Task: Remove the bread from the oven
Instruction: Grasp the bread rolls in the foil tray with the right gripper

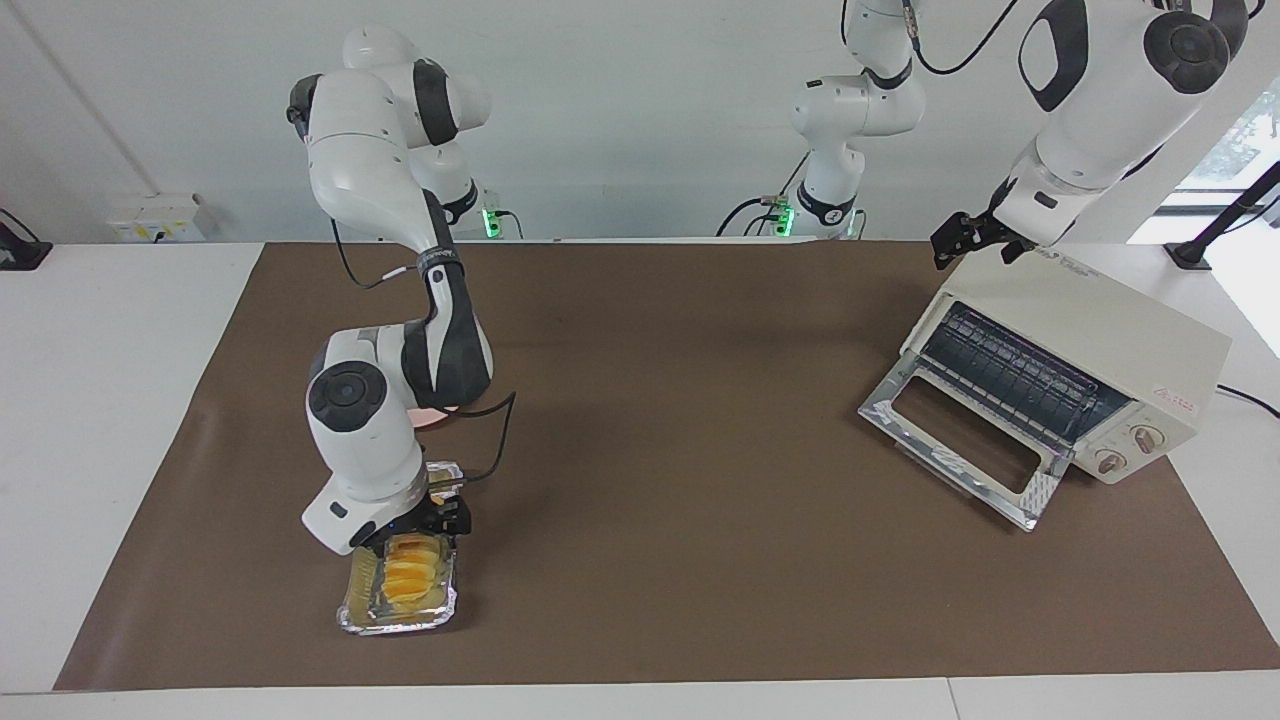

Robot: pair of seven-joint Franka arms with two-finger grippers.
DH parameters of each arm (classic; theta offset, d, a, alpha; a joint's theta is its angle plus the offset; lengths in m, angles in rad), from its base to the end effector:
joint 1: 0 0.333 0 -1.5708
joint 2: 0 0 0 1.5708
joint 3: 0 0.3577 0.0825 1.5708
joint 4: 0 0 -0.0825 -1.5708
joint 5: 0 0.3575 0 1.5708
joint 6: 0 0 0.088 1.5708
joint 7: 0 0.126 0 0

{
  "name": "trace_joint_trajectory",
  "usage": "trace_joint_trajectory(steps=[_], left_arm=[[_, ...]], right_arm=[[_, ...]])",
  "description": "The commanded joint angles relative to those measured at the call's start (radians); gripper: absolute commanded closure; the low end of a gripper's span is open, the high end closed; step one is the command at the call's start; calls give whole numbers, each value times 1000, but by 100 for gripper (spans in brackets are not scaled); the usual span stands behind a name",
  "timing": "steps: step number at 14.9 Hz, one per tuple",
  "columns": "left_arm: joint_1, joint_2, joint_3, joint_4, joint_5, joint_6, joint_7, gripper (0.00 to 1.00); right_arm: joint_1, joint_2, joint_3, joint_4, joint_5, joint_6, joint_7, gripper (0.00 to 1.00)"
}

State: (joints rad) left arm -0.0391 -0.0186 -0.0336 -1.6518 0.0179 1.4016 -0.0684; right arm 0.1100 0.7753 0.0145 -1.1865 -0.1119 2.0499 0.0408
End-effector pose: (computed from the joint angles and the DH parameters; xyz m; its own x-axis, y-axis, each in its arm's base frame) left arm 0.4934 -0.0336 0.6094 0.9737 0.0008 -0.2277 -0.0072 -0.9994 -0.0341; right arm 0.7656 0.0844 0.3534 0.9875 0.1295 0.0896 0.1215 -0.9885 0.0896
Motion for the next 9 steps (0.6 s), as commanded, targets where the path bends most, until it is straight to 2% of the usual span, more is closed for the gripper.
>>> trace_joint_trajectory(steps=[1,9], left_arm=[[5,-17,0,-8,-3,-7,4,0],[5,-17,0,-8,-3,-9,4,0]], right_arm=[[-13,-2,7,-15,-12,24,22,0],[-27,-8,7,-60,-8,82,25,0]])
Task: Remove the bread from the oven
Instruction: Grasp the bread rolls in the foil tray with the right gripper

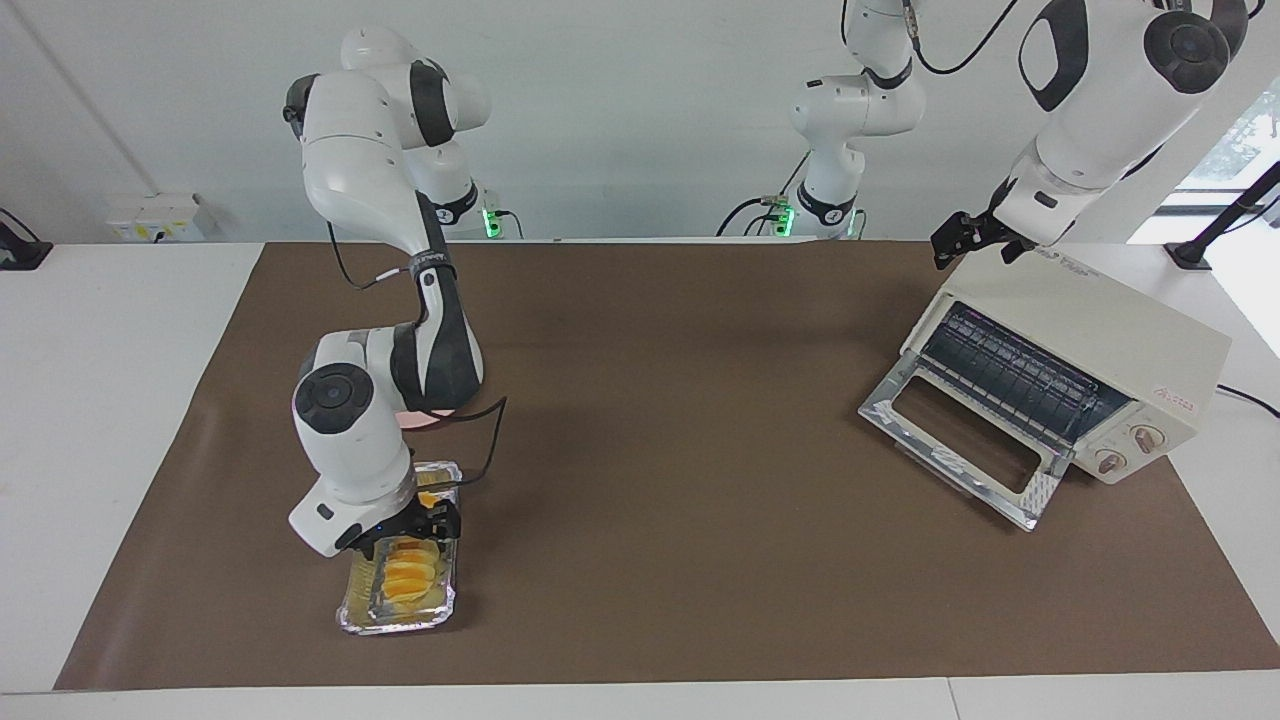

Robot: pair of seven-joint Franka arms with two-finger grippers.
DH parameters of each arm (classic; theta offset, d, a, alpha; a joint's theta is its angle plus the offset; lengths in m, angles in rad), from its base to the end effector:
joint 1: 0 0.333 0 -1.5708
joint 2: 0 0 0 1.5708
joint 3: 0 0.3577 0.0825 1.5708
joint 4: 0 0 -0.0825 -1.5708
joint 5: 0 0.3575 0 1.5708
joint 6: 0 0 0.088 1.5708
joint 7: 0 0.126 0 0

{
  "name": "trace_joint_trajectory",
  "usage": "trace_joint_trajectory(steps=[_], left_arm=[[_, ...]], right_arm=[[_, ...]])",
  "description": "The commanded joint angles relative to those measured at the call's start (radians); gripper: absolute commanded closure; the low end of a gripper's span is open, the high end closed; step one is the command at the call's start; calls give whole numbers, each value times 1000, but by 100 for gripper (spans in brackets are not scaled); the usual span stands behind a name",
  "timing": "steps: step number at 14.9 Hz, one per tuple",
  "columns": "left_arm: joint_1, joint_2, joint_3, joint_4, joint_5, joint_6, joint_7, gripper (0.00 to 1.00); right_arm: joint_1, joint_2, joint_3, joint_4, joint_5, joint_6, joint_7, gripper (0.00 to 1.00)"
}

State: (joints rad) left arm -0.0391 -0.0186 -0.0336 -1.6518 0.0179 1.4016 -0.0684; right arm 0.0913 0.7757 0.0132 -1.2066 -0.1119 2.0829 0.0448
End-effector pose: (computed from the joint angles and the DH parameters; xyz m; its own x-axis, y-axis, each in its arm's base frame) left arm 0.4934 -0.0336 0.6094 0.9737 0.0008 -0.2277 -0.0072 -0.9994 -0.0341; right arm 0.7673 0.0699 0.3470 0.9887 0.1092 0.1022 0.1003 -0.9910 0.0887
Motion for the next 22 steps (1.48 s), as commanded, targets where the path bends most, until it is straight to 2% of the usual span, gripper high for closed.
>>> trace_joint_trajectory(steps=[1,4,5,6,7,8,13,19,21,22], left_arm=[[5,-17,0,-8,-3,-7,4,0],[5,-17,0,-8,-3,-7,4,0],[5,-17,0,-8,-3,-7,4,0],[5,-17,0,-8,-3,-7,4,0],[5,-17,0,-8,-3,-7,4,0],[5,-17,0,-8,-3,-7,4,0],[5,-17,0,-8,-3,-7,4,0],[5,-17,0,-8,-3,-7,4,0],[5,-17,0,-8,-3,-7,4,0],[5,-17,0,-8,-3,-7,4,0]], right_arm=[[-10,-9,8,-47,13,60,21,0],[-19,-6,8,-51,70,69,21,5],[-18,-6,8,-51,73,68,21,18],[-19,-7,8,-60,90,68,21,46],[-19,-9,8,-65,103,65,21,85],[-19,-10,8,-64,106,60,21,100],[-19,-32,7,-56,89,14,14,100],[-15,-124,7,-56,83,-130,7,100],[-7,-208,7,-100,86,-206,18,100],[-7,-279,8,-178,87,-225,20,100]])
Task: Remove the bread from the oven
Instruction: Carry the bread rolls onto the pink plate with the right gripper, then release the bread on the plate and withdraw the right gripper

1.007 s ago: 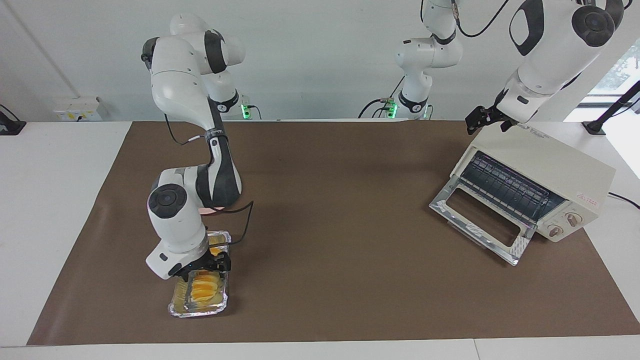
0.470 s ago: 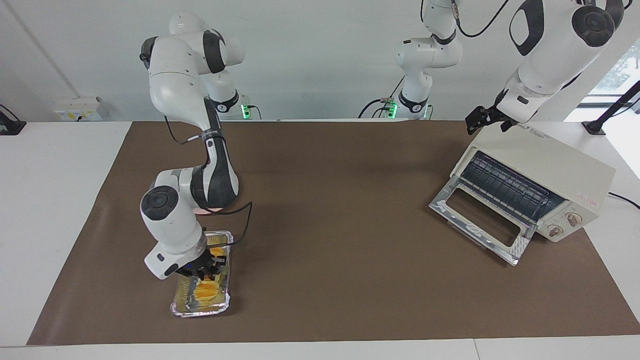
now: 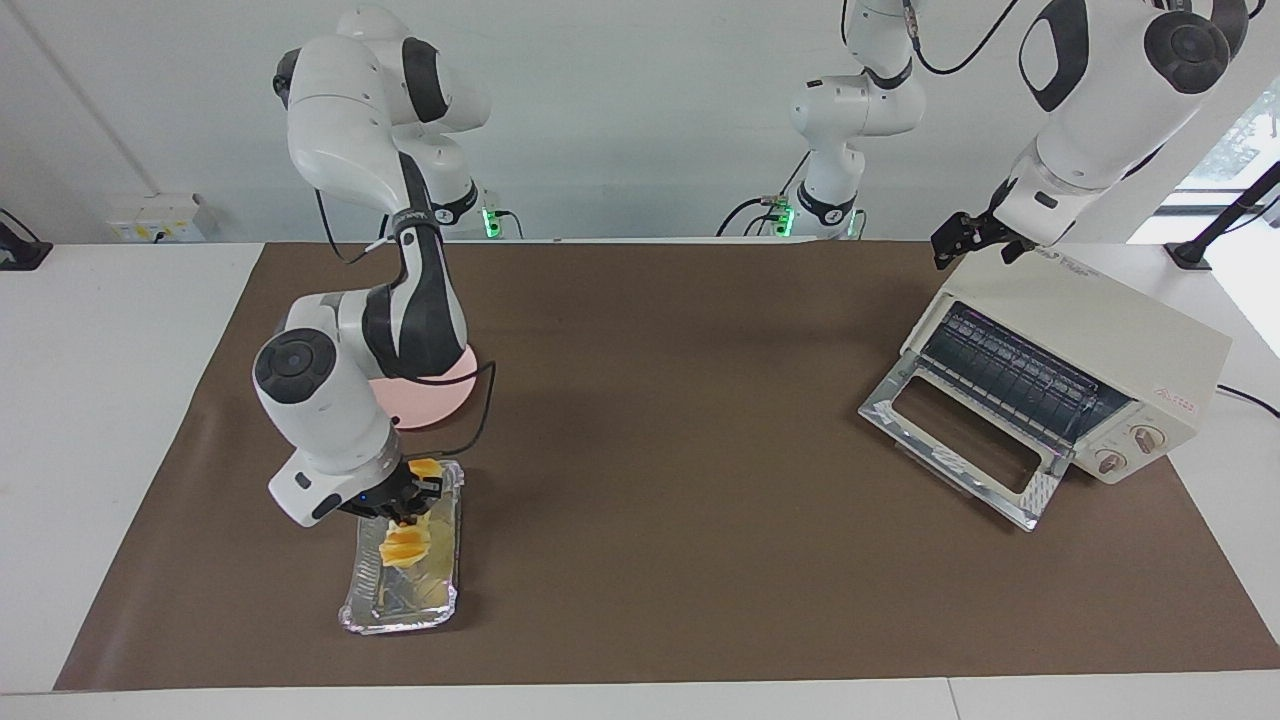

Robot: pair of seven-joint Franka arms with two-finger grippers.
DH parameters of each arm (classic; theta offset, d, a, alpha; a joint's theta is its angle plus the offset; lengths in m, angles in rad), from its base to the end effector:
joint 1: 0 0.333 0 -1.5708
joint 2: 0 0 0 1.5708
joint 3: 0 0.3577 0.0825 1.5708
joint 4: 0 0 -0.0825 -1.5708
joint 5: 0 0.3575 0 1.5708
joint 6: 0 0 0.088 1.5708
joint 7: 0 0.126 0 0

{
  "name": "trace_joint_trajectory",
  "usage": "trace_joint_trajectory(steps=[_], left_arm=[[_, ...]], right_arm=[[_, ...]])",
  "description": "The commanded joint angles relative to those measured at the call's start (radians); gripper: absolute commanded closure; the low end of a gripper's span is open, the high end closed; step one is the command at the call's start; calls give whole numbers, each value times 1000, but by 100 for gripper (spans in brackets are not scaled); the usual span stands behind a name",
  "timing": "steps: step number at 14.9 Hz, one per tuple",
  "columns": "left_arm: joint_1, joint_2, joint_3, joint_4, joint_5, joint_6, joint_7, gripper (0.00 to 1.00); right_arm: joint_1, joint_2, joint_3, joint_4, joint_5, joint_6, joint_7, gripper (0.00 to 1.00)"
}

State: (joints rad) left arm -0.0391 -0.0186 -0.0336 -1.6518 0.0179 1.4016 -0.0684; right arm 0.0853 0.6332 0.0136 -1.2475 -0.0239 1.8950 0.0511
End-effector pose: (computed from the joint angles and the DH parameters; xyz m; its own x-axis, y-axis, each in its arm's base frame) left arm 0.4934 -0.0336 0.6094 0.9737 0.0008 -0.2277 -0.0072 -0.9994 -0.0341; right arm 0.7305 0.0677 0.4174 0.9985 0.0526 0.0151 0.0524 -0.9985 0.0140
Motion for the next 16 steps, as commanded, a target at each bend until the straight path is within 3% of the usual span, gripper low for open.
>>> trace_joint_trajectory(steps=[1,5,9,11,16], left_arm=[[5,-17,0,-8,-3,-7,4,0],[5,-17,0,-8,-3,-7,4,0],[5,-17,0,-8,-3,-7,4,0],[5,-17,0,-8,-3,-7,4,0],[5,-17,0,-8,-3,-7,4,0]], right_arm=[[-2,-221,8,-250,8,-15,13,100],[1,-568,8,-761,15,192,16,100],[-4,-740,9,-1129,15,460,10,100],[-7,-764,8,-1234,15,582,-7,100],[-36,-751,8,-1290,15,670,-34,100]])
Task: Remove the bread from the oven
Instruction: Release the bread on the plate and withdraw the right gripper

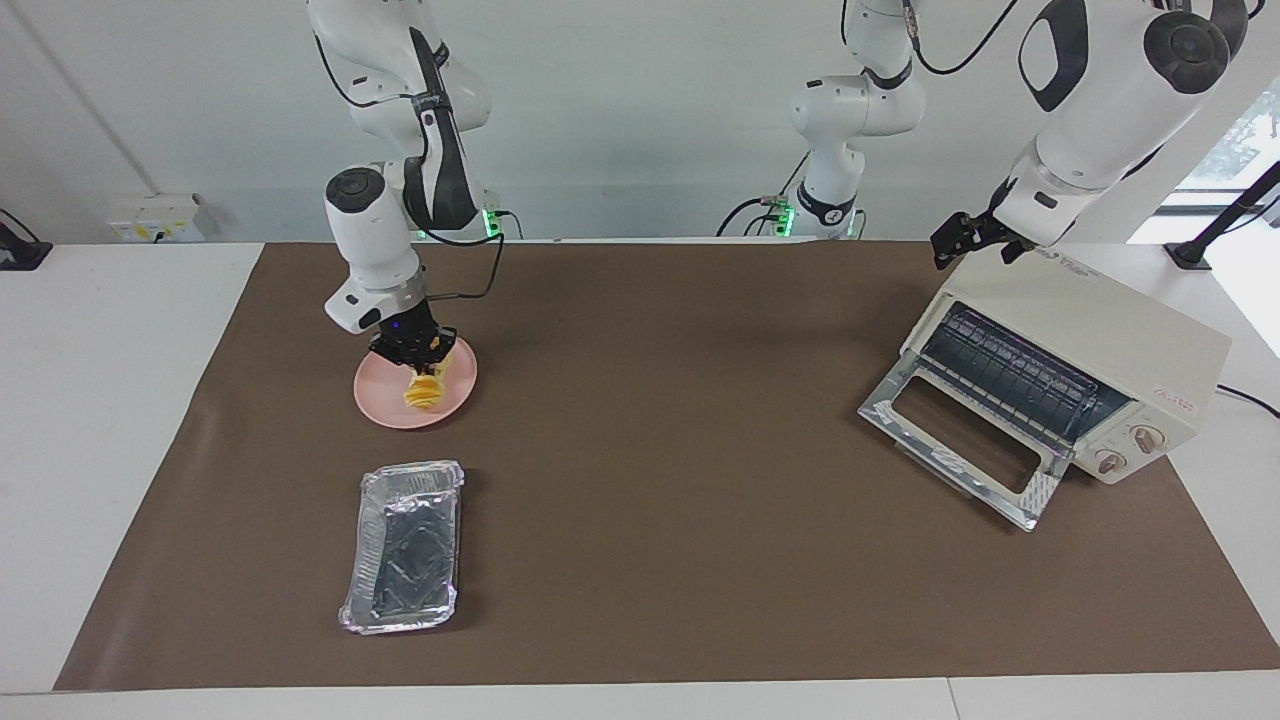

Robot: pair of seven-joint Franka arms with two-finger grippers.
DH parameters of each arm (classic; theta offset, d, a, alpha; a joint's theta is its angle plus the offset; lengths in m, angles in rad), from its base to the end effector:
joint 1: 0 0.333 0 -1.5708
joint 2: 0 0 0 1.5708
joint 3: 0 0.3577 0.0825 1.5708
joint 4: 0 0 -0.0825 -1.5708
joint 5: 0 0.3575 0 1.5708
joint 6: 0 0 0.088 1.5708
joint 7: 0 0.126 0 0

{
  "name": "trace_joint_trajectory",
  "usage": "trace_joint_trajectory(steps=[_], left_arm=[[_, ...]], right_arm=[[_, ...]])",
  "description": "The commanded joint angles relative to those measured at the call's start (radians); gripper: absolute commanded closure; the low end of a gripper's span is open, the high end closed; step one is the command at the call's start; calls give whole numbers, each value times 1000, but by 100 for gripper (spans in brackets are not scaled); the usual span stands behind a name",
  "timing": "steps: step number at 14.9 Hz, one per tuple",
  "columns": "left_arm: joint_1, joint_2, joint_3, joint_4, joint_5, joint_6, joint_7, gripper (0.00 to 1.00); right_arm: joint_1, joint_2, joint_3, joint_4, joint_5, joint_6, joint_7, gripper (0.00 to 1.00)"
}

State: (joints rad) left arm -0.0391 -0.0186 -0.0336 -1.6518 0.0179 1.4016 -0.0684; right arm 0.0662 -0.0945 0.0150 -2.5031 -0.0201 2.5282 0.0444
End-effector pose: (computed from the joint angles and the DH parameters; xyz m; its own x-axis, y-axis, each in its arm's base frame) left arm 0.4934 -0.0336 0.6094 0.9737 0.0008 -0.2277 -0.0072 -0.9994 -0.0341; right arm 0.4498 0.0366 0.3718 0.9914 0.0527 0.1197 0.0520 -0.9986 0.0096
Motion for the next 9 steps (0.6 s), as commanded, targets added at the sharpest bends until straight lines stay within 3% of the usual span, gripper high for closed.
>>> trace_joint_trajectory(steps=[1,3,4,5,9], left_arm=[[5,-17,0,-8,-3,-7,4,0],[5,-17,0,-8,-3,-7,4,0],[5,-17,0,-8,-3,-7,4,0],[5,-17,0,-8,-3,-7,4,0],[5,-17,0,-8,-3,-9,4,0]], right_arm=[[-17,-22,6,-34,11,37,-28,100],[-17,-22,8,-33,11,37,-26,96],[-19,-21,6,-33,11,37,-26,31],[-19,-21,6,-30,11,35,-24,0],[-19,-17,6,35,11,-15,-29,0]])
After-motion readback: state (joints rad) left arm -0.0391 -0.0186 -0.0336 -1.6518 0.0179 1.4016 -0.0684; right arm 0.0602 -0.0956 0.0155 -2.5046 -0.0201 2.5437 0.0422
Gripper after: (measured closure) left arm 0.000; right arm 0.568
